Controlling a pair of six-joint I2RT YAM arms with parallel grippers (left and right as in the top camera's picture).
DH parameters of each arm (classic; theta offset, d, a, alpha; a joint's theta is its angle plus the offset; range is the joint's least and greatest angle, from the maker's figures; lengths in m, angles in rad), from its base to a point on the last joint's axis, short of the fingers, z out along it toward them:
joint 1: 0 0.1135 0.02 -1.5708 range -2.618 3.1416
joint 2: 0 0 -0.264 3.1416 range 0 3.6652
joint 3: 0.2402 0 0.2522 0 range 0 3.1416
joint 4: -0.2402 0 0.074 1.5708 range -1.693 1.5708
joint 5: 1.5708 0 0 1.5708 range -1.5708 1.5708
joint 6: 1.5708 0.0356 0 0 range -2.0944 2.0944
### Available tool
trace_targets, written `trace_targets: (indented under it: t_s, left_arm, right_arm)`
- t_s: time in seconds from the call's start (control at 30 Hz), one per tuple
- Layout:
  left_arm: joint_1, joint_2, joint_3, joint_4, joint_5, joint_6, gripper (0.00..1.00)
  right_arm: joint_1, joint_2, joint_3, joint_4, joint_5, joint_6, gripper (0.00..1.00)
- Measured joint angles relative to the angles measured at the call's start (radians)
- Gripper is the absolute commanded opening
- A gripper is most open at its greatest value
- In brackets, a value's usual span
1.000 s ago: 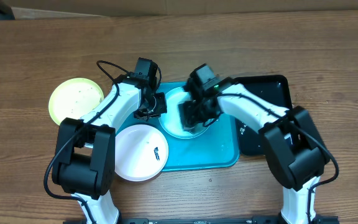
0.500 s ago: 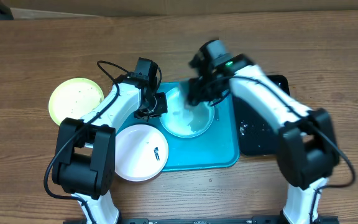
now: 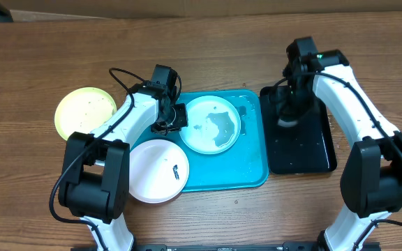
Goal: Clean dirty plates on tray and stack at the side
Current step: 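Drop the sponge into the black basin and retract the right arm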
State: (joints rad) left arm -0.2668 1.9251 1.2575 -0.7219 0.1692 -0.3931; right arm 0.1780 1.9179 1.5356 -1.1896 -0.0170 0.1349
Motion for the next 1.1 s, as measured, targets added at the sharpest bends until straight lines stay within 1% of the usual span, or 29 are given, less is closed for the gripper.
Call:
trace_targets:
  t_s: [0.07, 0.27, 0.3, 0.33, 0.37, 0.4, 0.47, 0.57, 0.77, 0.83, 0.9, 1.0, 1.03, 1.07, 1.1]
  left_arm:
    - [0.0, 0.0, 0.0, 0.0, 0.0, 0.0, 0.05]
    - [0.0, 0.0, 0.0, 0.003, 0.0, 0.0, 0.04]
    - [0.0, 0.0, 0.0, 0.004, 0.001, 0.0, 0.04]
    - [0.0, 0.0, 0.0, 0.004, 0.002, 0.0, 0.05]
    - [0.0, 0.0, 0.0, 0.005, 0.002, 0.0, 0.07]
    - [0.0, 0.0, 0.0, 0.005, 0.002, 0.0, 0.11]
    - [0.0, 0.0, 0.0, 0.008, 0.003, -0.002, 0.16]
    - [0.0, 0.0, 0.0, 0.011, 0.003, 0.0, 0.17]
    - [0.0, 0.0, 0.0, 0.012, 0.002, 0.0, 0.23]
    - [0.0, 0.0, 0.0, 0.012, 0.002, 0.0, 0.23]
    - [0.0, 0.002, 0.0, 0.013, -0.002, 0.0, 0.22]
    - [-0.002, 0.015, 0.0, 0.015, -0.006, 0.0, 0.16]
    - [-0.002, 0.022, 0.0, 0.017, -0.008, 0.0, 0.14]
    - [-0.005, 0.029, 0.0, 0.02, -0.009, 0.0, 0.13]
    - [-0.008, 0.033, 0.0, 0.023, -0.008, 0.001, 0.08]
  right_arm:
    - [0.0, -0.001, -0.066, 0.059, 0.061, -0.002, 0.04]
    - [0.0, -0.001, -0.22, 0.206, 0.151, -0.005, 0.04]
    - [0.0, -0.001, -0.235, 0.218, 0.16, -0.005, 0.14]
    - [0.0, -0.001, -0.248, 0.229, 0.167, -0.005, 0.36]
    - [0.0, -0.001, -0.254, 0.235, 0.173, -0.005, 0.55]
    - [0.0, -0.001, -0.257, 0.238, 0.179, -0.007, 0.64]
    - [0.0, -0.001, -0.256, 0.239, 0.182, -0.005, 0.67]
    - [-0.003, -0.001, -0.233, 0.194, 0.182, -0.006, 0.67]
    - [-0.07, -0.001, -0.054, 0.133, 0.142, -0.004, 0.68]
    - [-0.115, -0.001, 0.006, 0.132, 0.127, 0.003, 0.69]
    - [-0.145, -0.001, 0.024, 0.137, 0.121, 0.011, 0.69]
    - [-0.218, -0.001, 0.03, 0.145, 0.113, 0.027, 0.72]
    - [-0.246, -0.001, 0.03, 0.144, 0.112, 0.03, 0.74]
    - [-0.285, -0.001, 0.03, 0.145, 0.11, 0.032, 0.83]
    - [-0.309, -0.001, 0.03, 0.145, 0.11, 0.036, 1.0]
